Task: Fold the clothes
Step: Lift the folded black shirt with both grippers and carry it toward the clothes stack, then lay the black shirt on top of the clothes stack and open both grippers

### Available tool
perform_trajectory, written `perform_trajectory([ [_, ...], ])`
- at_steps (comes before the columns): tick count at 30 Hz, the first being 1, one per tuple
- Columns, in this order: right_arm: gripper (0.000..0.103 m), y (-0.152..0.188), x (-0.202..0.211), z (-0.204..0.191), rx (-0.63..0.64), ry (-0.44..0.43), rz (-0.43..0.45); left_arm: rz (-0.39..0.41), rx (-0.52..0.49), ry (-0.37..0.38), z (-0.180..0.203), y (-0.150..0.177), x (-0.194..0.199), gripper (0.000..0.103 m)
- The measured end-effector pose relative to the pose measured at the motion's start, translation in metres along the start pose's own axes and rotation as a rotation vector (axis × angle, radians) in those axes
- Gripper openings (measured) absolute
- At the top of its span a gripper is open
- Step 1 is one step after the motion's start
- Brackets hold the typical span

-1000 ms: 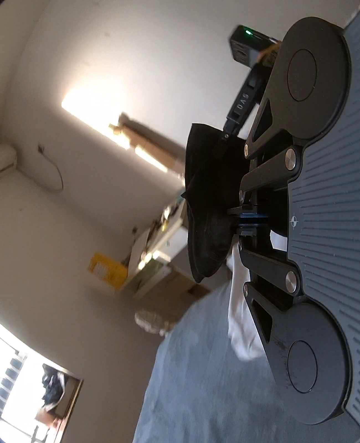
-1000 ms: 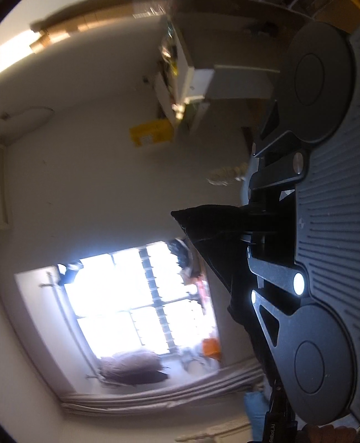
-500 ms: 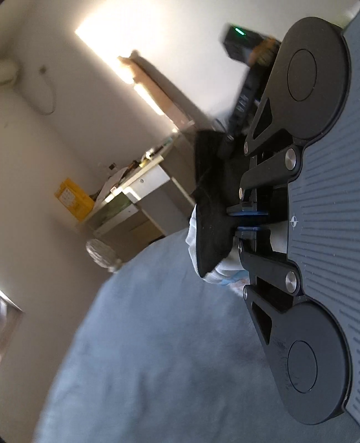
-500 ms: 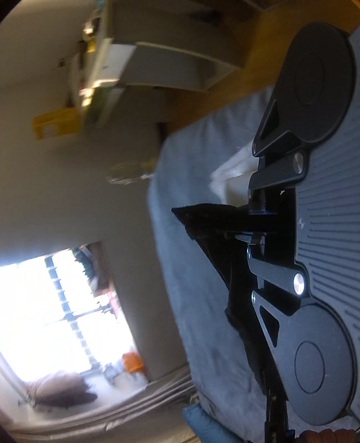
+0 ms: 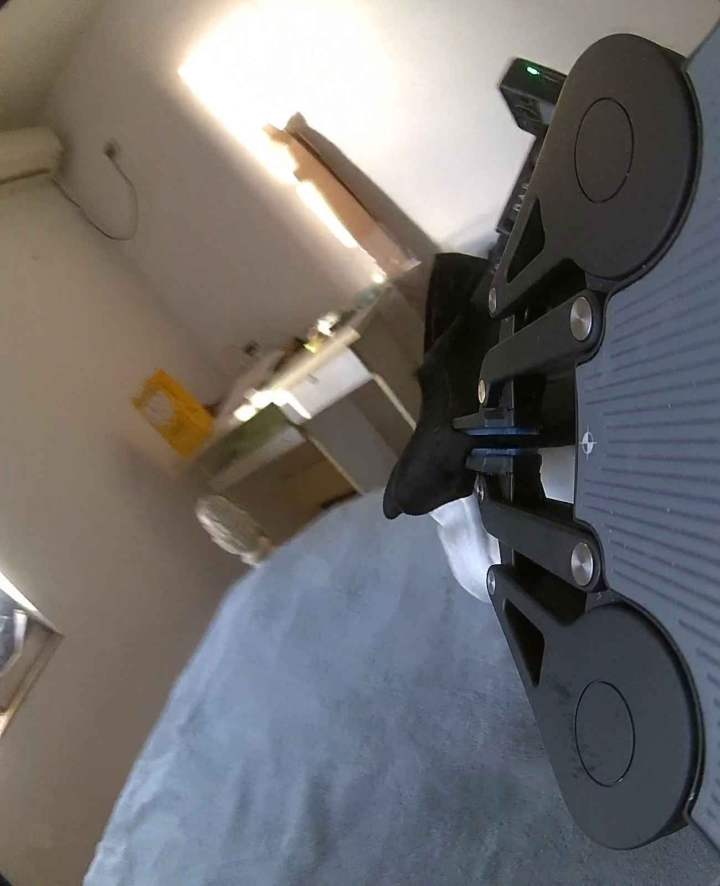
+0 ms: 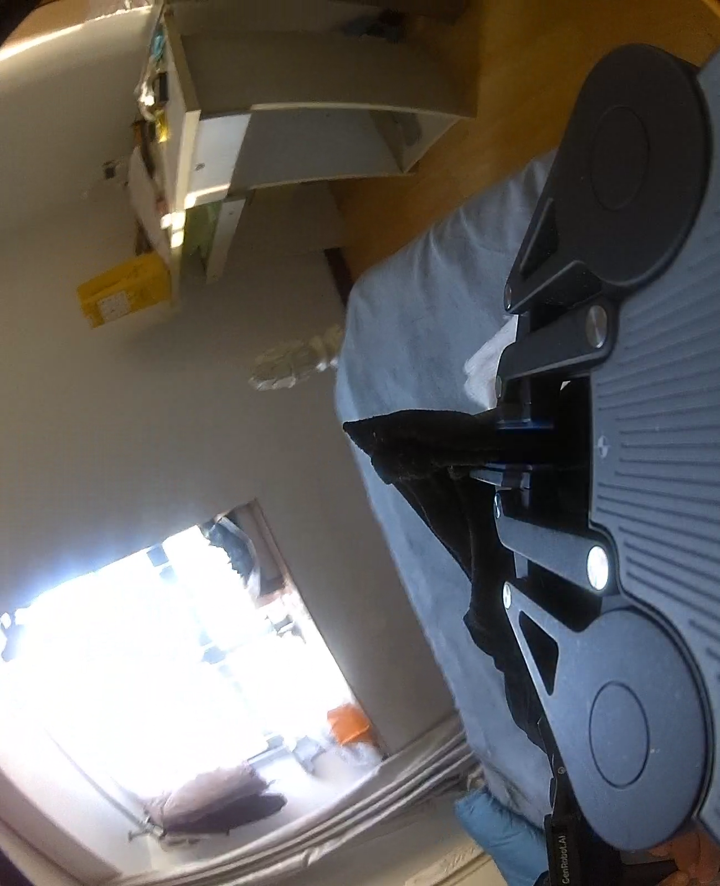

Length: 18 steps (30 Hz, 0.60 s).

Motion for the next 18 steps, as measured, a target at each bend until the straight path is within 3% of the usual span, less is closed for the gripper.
perform_trajectory([
  [3, 0.019, 0.012, -0.016, 0.013, -0.050, 0.049, -0.111, -0.035, 0.064, -0.026, -0.018, 0.004, -0.005, 0.010],
  [4, 0.027, 0.009, -0.011, 0.019, -0.077, 0.060, -0.088, -0.026, 0.084, -0.030, -0.023, 0.003, -0.002, 0.013],
  [6, 0.043, 0.000, 0.003, 0.031, -0.133, 0.091, -0.015, 0.011, 0.109, -0.054, -0.031, -0.005, 0.006, 0.029],
  [9, 0.041, -0.014, 0.030, 0.055, -0.257, 0.124, 0.077, 0.073, 0.118, -0.099, -0.039, -0.018, 0.021, 0.031],
  [11, 0.038, -0.019, 0.043, 0.048, -0.259, 0.029, 0.073, 0.100, 0.056, -0.102, -0.029, -0.027, 0.031, 0.031],
  [15, 0.037, -0.017, 0.038, 0.003, -0.120, -0.121, -0.061, 0.083, -0.194, -0.034, 0.023, -0.024, 0.031, 0.031],
  [16, 0.037, -0.012, 0.028, -0.002, -0.119, -0.120, -0.108, 0.054, -0.232, -0.020, 0.033, -0.019, 0.024, 0.031],
  [18, 0.037, -0.005, 0.001, 0.001, -0.180, -0.057, -0.171, -0.014, -0.216, -0.035, 0.033, -0.010, 0.000, 0.031],
])
Point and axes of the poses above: each gripper's, at about its wrist camera, not at the fingertips, and x roughly against the way its jaws point, z to its right, y to its underside, the point moved 9 cm from there along -x, roughly the way its jaws point, and after that the axes turned 1 degree about x, right-handed, at the moved point
